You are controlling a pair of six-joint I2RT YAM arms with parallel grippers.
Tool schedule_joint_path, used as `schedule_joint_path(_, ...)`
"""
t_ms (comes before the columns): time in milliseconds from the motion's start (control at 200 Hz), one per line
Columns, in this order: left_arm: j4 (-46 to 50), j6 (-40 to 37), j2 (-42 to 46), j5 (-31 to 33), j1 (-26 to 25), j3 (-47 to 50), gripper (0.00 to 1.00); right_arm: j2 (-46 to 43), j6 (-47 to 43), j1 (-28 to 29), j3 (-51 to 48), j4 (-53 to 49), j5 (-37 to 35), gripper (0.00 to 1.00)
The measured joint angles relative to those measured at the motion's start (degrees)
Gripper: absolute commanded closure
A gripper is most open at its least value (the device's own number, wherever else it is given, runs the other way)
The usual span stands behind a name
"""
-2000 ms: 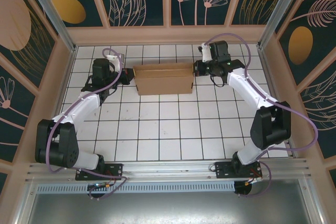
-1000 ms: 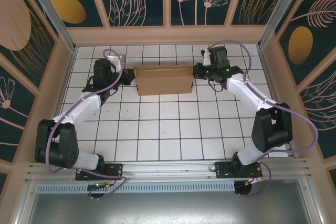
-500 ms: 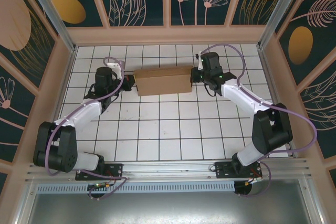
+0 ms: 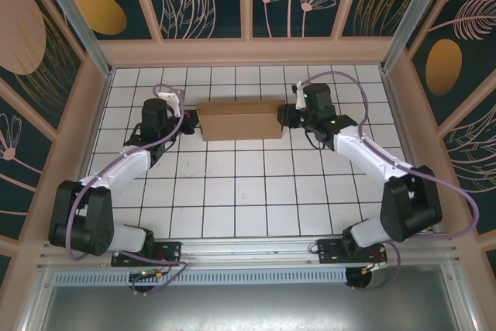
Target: Fold the paper box
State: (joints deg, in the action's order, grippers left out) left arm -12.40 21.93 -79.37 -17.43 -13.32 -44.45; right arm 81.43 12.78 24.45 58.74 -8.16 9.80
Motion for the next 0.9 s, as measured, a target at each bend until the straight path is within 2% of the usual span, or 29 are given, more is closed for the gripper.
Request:
schedule_joint_path(130,0.68,-0.42,0.00,0.17,-0.31,-0.35,1.00,-4.90,1.09,-2.49,-3.17,4.04,7.63,0.51)
schedule_joint_path(245,0.70,-0.72,0.00,0.20,-0.31,-0.37,1.00,-6.14,3.76,-4.31,-4.22,7.78,11.43,0.49)
schedule_joint_path(480,0.74,-0.85,0.00,0.17,-0.31,-0.39,0.96,0.09,8.90,-5.92,-0.17,8.31,10.08,0.51)
schedule_joint_path(540,0.74,-0.81,0.00,0.15,-0.31,-0.39,0.90,2.23,9.29,-5.92,0.79,7.82,9.35,0.54)
schedule_joint_path(706,1.51,-0.07,0.09,0.55,-0.39,-0.31,0.61,6.01,10.12,-5.66,1.05,6.69,7.67,0.59)
schedule_joint_path(896,2.36,1.75,2.78,-0.35,-0.61,1.31,0.57,6.08,10.34,-4.63,0.35,7.37,4.94,0.60)
